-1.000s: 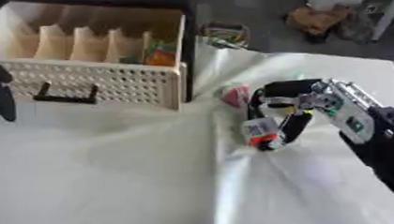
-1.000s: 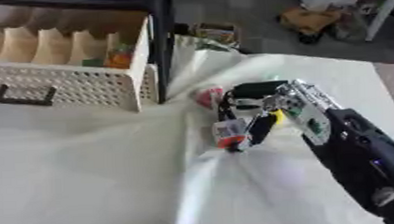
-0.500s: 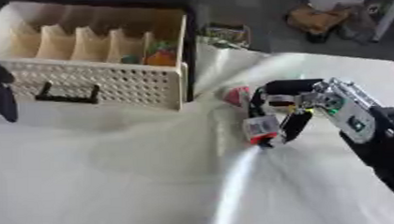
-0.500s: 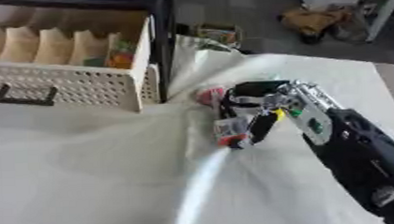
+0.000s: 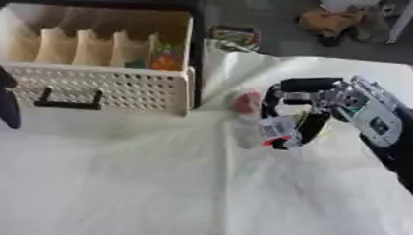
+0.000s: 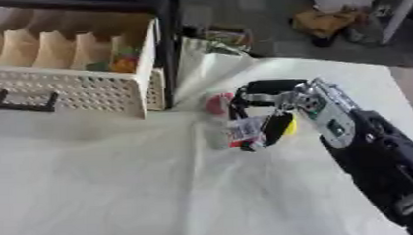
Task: Pick up objects from table and place into drawer.
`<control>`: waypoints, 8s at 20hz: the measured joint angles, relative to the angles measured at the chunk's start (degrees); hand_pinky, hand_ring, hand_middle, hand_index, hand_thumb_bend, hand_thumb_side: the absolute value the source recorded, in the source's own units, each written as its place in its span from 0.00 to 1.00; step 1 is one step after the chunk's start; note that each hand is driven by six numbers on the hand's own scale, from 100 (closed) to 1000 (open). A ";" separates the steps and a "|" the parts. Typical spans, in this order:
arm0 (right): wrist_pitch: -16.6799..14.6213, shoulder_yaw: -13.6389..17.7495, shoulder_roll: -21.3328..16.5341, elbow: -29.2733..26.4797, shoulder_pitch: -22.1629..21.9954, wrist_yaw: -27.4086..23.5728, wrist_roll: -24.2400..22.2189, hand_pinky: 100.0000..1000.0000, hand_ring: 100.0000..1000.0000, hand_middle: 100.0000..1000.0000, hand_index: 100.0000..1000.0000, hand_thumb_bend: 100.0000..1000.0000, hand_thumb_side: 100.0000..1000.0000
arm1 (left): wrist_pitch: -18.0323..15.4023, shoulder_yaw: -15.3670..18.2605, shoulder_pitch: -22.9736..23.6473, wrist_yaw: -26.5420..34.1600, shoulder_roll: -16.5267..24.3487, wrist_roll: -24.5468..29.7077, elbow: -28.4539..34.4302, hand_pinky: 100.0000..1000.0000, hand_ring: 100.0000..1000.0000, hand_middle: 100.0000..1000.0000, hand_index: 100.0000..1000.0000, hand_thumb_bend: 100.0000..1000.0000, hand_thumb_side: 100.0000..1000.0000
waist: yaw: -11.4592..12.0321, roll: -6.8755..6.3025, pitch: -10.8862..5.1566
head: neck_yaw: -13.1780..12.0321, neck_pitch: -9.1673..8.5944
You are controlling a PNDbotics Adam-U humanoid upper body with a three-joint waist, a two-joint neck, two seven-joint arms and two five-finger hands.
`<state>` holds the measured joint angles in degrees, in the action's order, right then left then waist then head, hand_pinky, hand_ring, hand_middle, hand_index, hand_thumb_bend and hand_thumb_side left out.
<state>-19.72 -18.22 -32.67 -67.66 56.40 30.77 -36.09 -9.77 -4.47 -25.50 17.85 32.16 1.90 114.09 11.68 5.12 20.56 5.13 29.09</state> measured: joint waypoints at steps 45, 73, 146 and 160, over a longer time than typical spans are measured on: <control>25.20 5.82 13.12 -10.74 18.26 7.87 27.65 0.68 0.52 0.03 0.40 0.24 0.26 | 3.06 -2.82 -3.15 -1.26 -7.76 2.84 -0.02 0.22 0.28 0.45 0.78 0.00 0.64 | 4.53 2.06 -0.36 | 5.27 -4.17; 21.53 4.80 18.11 -4.96 19.23 14.86 29.06 0.74 0.65 0.29 0.69 0.44 0.60 | 5.02 -3.53 -3.86 -1.75 -9.53 4.02 -0.22 0.22 0.27 0.45 0.77 0.00 0.63 | 5.35 3.02 1.02 | 4.95 -4.71; 23.62 24.90 -8.90 -46.00 -29.84 -18.39 64.68 0.69 0.65 0.44 0.75 0.25 1.00 | -0.12 -1.56 16.51 -38.59 27.20 23.78 -0.27 0.21 0.46 0.51 0.87 0.00 0.32 | -7.51 -6.32 -1.81 | -6.61 0.05; 21.46 25.86 -4.34 -46.00 -34.77 -19.84 65.58 0.68 0.63 0.42 0.74 0.30 1.00 | 8.13 -5.34 11.04 -42.35 28.56 33.18 -0.22 0.28 0.57 0.56 0.90 0.01 0.34 | -9.43 -7.05 -1.36 | -8.53 -0.01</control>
<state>1.74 7.64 -37.01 -113.66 21.63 10.94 29.49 -1.64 -9.80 -14.46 -24.50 60.72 35.09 113.87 2.24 -1.93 19.20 -3.40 29.08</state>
